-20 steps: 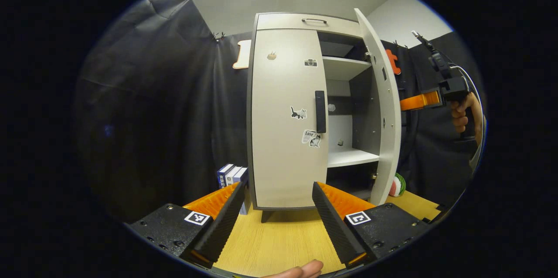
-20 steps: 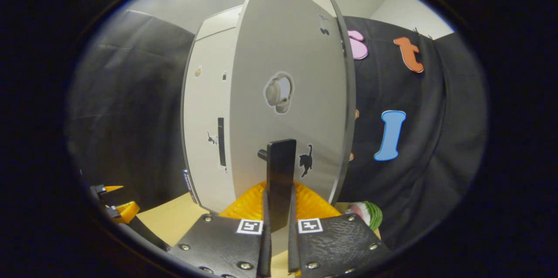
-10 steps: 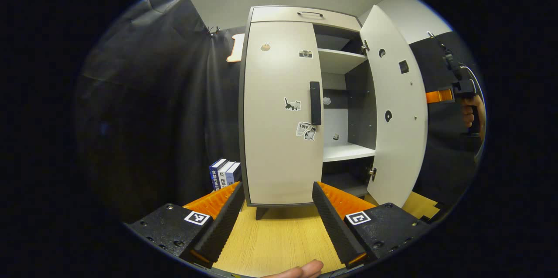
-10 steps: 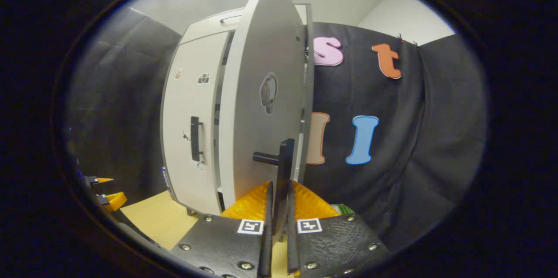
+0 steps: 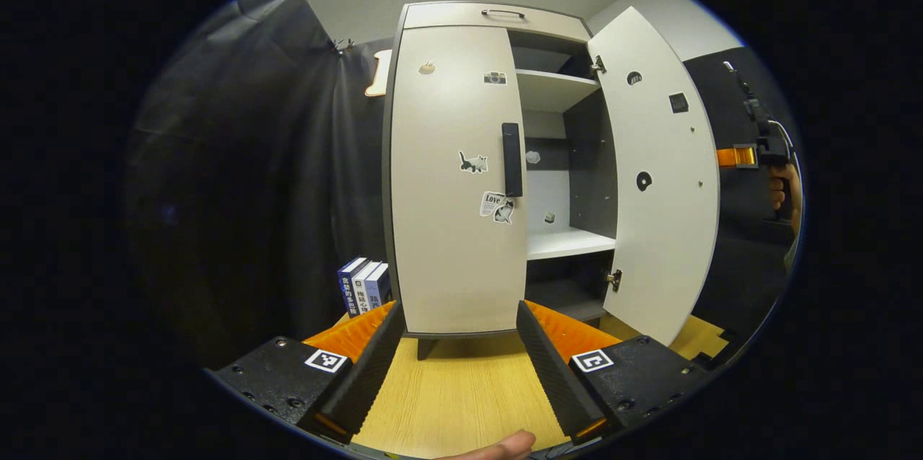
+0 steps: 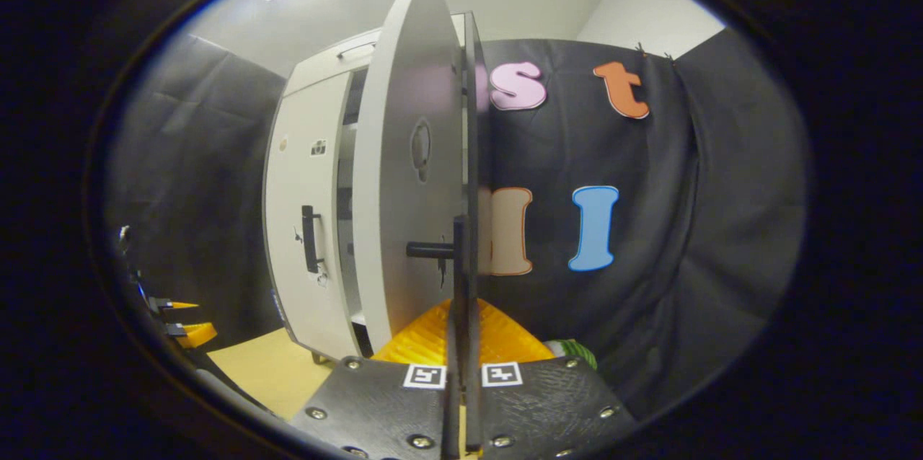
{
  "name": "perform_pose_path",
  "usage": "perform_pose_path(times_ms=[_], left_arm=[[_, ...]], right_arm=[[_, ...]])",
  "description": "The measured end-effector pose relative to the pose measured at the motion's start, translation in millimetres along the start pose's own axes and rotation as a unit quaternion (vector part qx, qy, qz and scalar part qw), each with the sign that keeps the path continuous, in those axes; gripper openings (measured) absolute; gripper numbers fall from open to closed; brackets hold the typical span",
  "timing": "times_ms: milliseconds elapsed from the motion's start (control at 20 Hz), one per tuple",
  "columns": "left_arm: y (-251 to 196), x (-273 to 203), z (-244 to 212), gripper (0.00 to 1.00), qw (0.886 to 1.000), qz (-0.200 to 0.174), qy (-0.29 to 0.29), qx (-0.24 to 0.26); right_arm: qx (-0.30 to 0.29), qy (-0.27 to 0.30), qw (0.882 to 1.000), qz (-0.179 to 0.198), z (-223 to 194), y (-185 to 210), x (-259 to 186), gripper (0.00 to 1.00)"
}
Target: Open the right door of the double-door shoe cabinet with the right hand, and open the left door with the left hand.
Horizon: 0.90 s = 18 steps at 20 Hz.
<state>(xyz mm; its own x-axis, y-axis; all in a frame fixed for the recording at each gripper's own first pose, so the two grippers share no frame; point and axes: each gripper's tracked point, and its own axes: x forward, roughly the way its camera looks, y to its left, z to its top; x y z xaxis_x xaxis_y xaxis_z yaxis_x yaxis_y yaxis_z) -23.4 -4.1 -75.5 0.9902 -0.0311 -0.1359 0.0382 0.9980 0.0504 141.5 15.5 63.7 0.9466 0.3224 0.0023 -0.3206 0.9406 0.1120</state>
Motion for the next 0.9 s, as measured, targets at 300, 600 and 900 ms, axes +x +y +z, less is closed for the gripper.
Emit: perform_pose_path(times_ms=[300, 600, 900], left_arm=[[-0.2, 20.4, 9.2, 0.97, 1.000, 0.001, 0.001, -0.023], [-7.6, 62.8, 24.2, 0.97, 0.998, -0.028, 0.003, -0.052], [-4.7, 97.0, 50.5, 0.98, 0.998, -0.027, -0.014, -0.053]], right_arm=[[0.000, -0.020, 0.999, -0.035, 0.6, -13.3, 0.5, 0.04], [0.002, -0.060, 0.994, -0.096, 6.9, -23.7, -15.4, 0.16], [0.022, -0.092, 0.989, -0.113, 6.3, -4.1, -74.5, 0.64]])
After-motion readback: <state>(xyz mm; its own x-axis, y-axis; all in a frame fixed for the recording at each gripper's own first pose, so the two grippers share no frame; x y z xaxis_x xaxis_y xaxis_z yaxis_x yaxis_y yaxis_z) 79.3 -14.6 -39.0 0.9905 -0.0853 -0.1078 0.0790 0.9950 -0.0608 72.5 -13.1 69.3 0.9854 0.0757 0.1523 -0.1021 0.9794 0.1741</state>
